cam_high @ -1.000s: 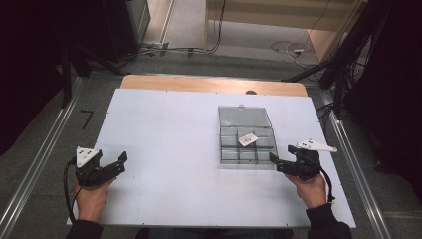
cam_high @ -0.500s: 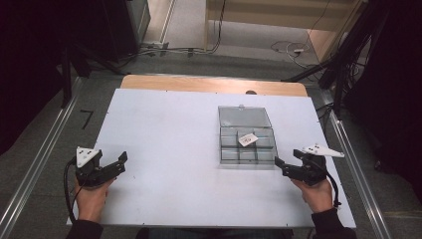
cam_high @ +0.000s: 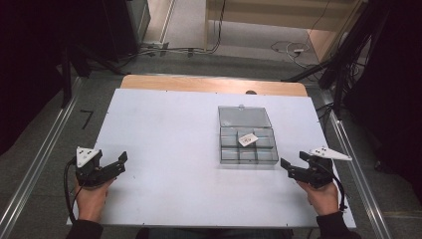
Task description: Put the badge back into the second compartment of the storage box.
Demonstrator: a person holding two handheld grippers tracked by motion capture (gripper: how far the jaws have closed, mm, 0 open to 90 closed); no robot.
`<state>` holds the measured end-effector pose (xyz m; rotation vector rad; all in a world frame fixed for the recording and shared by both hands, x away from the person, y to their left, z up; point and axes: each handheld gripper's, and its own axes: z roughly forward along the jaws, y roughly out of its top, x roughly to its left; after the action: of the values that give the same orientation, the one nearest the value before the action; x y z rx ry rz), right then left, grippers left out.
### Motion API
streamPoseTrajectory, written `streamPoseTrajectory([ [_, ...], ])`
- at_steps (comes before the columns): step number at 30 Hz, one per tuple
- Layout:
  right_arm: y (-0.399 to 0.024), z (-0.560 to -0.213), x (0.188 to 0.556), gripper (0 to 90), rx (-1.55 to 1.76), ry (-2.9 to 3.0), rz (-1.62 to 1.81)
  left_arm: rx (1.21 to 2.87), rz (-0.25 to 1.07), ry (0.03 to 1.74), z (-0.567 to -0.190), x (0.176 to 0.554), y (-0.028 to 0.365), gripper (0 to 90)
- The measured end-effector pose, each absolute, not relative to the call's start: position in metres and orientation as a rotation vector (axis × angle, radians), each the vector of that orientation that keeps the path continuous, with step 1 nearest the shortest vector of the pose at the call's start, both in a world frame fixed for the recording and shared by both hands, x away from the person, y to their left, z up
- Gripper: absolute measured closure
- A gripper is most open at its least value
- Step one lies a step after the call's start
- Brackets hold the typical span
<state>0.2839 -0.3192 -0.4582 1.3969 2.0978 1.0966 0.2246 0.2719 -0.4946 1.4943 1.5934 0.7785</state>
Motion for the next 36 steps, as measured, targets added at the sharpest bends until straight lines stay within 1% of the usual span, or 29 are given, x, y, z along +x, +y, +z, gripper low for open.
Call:
streamPoseTrajectory([
  [36,-0.354,-0.466,0.269,16.8,1.467,2.05,1.034,1.493,0.78,1.595,-0.495,0.225,0.271,14.7],
])
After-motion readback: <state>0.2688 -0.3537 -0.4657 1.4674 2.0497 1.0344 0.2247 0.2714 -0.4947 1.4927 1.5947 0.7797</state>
